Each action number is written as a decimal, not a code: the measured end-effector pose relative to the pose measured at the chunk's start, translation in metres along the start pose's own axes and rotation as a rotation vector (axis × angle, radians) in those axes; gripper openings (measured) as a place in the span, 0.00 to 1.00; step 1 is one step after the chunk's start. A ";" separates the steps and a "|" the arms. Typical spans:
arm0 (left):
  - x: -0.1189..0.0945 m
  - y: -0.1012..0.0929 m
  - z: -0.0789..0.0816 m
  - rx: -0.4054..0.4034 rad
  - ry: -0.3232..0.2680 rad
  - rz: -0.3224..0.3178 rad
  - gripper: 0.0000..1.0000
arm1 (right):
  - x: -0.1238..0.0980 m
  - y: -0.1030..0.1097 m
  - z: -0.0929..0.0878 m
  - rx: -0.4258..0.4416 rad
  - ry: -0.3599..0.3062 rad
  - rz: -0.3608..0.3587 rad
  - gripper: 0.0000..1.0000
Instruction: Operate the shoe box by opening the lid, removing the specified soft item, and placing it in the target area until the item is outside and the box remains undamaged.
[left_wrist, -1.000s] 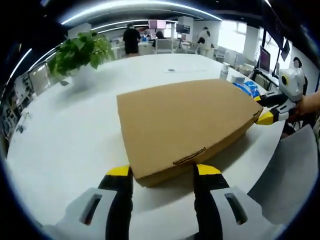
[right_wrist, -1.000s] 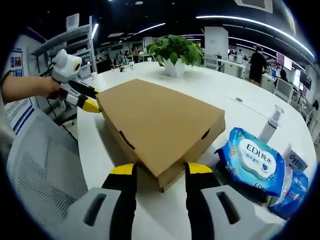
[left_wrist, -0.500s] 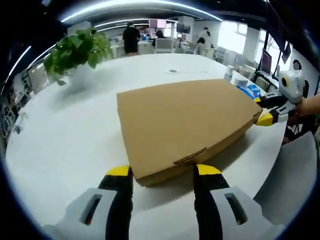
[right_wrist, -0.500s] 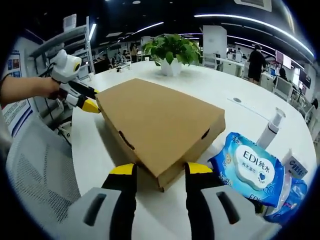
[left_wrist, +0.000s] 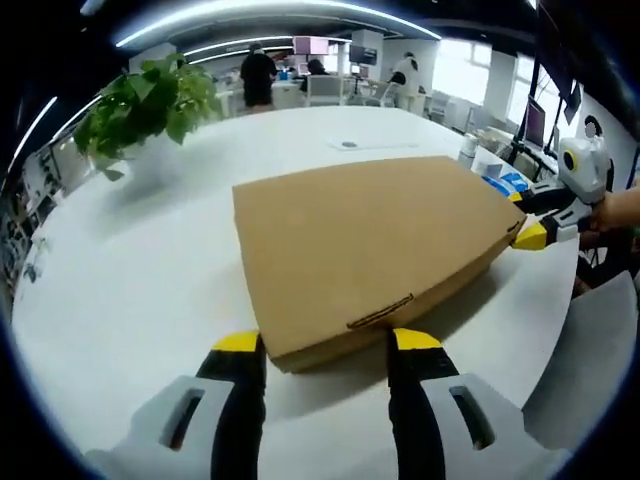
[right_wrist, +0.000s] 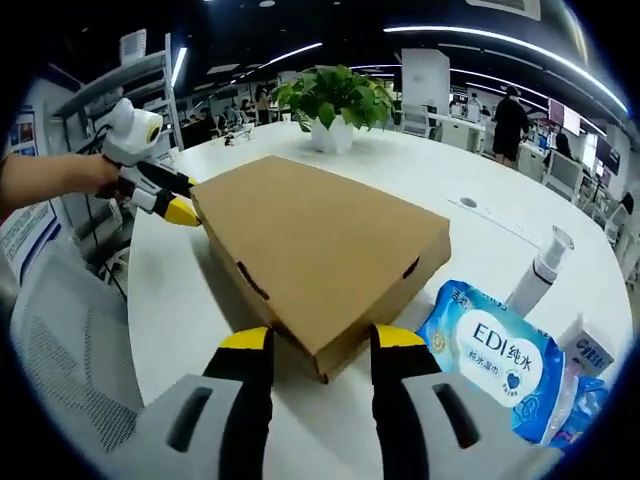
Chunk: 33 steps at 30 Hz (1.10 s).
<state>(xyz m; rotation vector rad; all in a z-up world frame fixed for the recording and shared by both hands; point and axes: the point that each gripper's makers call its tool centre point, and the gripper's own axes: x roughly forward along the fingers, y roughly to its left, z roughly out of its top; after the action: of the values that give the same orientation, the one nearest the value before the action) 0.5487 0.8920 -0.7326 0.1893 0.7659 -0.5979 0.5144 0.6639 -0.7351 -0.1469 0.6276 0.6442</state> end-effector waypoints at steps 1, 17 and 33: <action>0.002 0.001 0.002 0.001 0.000 0.000 0.47 | 0.001 -0.002 0.001 0.001 0.000 0.000 0.35; 0.019 0.012 0.018 0.009 -0.001 -0.005 0.47 | 0.014 -0.020 0.011 0.001 0.008 -0.006 0.36; 0.023 0.016 0.019 0.050 0.001 0.000 0.48 | 0.014 -0.025 0.012 -0.032 0.005 -0.029 0.36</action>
<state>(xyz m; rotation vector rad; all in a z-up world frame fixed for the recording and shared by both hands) 0.5823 0.8882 -0.7356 0.2359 0.7525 -0.6173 0.5439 0.6549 -0.7352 -0.1868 0.6193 0.6259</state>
